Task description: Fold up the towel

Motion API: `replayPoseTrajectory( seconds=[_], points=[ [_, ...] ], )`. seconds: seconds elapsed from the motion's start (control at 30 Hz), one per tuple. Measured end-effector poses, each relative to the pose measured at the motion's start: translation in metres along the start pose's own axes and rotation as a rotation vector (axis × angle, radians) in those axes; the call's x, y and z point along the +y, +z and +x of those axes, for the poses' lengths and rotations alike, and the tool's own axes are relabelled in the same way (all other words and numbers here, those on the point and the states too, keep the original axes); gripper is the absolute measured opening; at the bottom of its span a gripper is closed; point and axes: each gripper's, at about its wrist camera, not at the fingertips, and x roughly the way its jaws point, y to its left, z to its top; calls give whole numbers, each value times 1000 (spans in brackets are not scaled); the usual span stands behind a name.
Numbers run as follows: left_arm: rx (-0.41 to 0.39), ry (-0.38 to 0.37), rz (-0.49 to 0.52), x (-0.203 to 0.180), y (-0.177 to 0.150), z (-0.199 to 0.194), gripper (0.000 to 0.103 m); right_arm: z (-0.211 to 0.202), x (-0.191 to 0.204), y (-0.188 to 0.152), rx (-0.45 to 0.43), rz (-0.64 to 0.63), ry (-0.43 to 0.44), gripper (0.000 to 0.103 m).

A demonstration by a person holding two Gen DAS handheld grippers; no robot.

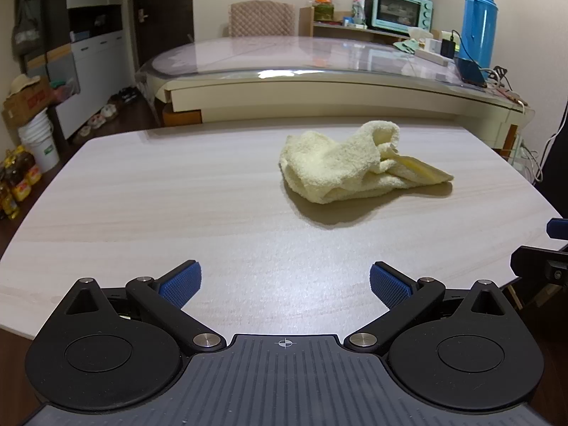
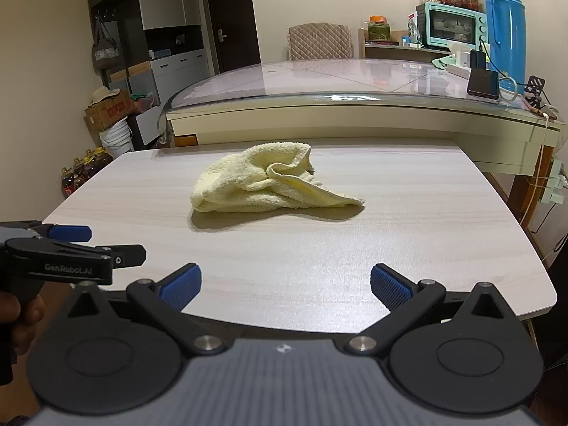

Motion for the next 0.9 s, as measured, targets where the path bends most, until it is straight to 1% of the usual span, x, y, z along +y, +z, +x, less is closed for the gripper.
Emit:
replayPoseTrajectory(
  seconds=[0.23, 0.4, 0.73, 0.9],
  points=[
    [2, 0, 2, 0, 2, 3, 103, 7, -2, 2, 5, -1, -3, 103],
    [3, 3, 3, 1, 4, 7, 103, 15, -3, 9, 4, -21, -1, 103],
    [5, 7, 0, 7, 12, 20, 103, 47, -3, 36, 4, -76, 9, 103],
    [3, 11, 7, 11, 18, 28, 103, 68, -9, 53, 4, -68, 46, 103]
  ],
)
